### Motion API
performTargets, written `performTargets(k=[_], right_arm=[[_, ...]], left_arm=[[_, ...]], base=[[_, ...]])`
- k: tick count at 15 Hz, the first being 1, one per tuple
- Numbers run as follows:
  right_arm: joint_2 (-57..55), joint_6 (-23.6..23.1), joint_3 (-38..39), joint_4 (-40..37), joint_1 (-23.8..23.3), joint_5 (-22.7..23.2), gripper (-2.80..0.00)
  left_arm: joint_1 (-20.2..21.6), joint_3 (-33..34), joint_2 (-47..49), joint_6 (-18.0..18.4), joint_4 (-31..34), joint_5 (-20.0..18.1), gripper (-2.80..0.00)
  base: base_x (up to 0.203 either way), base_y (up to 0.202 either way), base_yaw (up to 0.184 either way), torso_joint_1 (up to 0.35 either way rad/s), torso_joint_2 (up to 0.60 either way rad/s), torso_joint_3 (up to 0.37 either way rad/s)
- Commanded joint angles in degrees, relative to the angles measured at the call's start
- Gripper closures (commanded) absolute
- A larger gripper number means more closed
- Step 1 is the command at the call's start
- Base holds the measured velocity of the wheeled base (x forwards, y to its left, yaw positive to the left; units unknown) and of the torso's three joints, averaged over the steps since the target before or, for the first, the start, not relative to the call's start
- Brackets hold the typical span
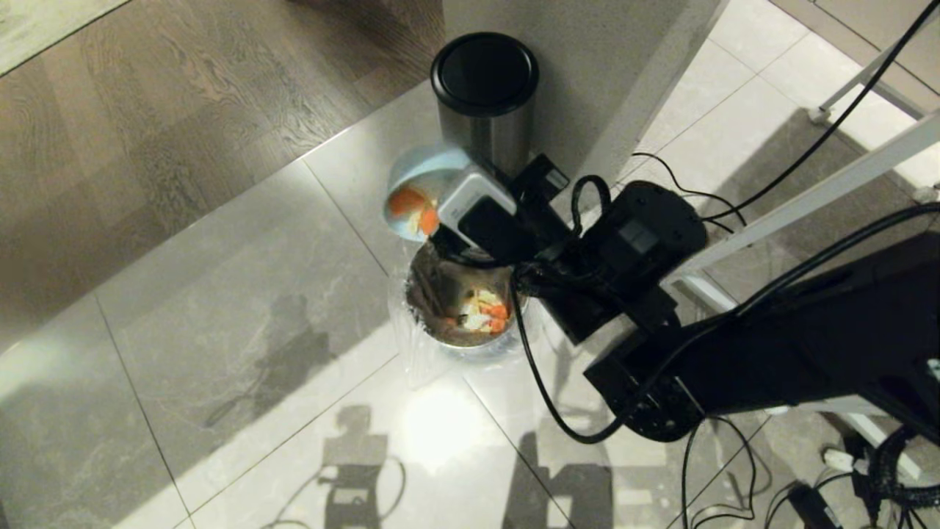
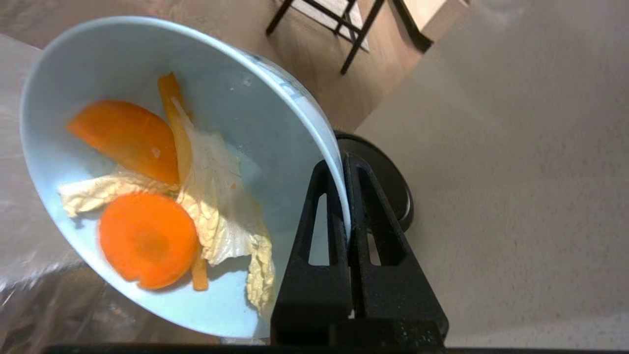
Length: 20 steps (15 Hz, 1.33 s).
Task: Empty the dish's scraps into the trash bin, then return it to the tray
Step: Pour the leftover food from the bowl into the trash can
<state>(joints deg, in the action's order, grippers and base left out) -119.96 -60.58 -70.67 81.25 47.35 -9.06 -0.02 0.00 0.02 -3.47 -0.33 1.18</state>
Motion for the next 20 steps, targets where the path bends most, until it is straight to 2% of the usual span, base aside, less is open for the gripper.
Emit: performTargets(k=[1, 4, 6, 8, 14, 17, 20], right_arm=[[0.8, -1.1, 4.0, 3.0, 0.0, 0.2, 0.00], [1.5, -2.2, 5.5, 5.1, -1.6, 2.6, 0.00], [1.8, -3.7, 5.6, 4.9, -3.1, 6.6, 0.00], [2.1, -5.5, 5.9, 4.7, -4.8, 12.9, 0.00], [2.6, -9.4, 7.3, 4.4, -8.4, 24.0, 0.00], [2.2, -10.1, 5.6, 4.8, -9.4, 26.0, 0.00], [1.9, -10.7, -1.5, 4.4, -10.6, 31.6, 0.00]], left_arm=[[-0.1, 0.0, 0.1, 0.0, 0.0, 0.0, 0.00], [0.0, 0.0, 0.1, 0.0, 0.0, 0.0, 0.00], [0.0, 0.0, 0.1, 0.0, 0.0, 0.0, 0.00], [0.0, 0.0, 0.1, 0.0, 0.0, 0.0, 0.00], [0.0, 0.0, 0.1, 0.0, 0.0, 0.0, 0.00], [0.0, 0.0, 0.1, 0.0, 0.0, 0.0, 0.00], [0.0, 0.0, 0.0, 0.0, 0.0, 0.0, 0.00]], base=[[0.000, 0.000, 0.000, 0.000, 0.00, 0.000], [0.000, 0.000, 0.000, 0.000, 0.00, 0.000], [0.000, 0.000, 0.000, 0.000, 0.00, 0.000], [0.000, 0.000, 0.000, 0.000, 0.00, 0.000], [0.000, 0.000, 0.000, 0.000, 0.00, 0.000], [0.000, 0.000, 0.000, 0.000, 0.00, 0.000], [0.000, 0.000, 0.000, 0.000, 0.00, 0.000]])
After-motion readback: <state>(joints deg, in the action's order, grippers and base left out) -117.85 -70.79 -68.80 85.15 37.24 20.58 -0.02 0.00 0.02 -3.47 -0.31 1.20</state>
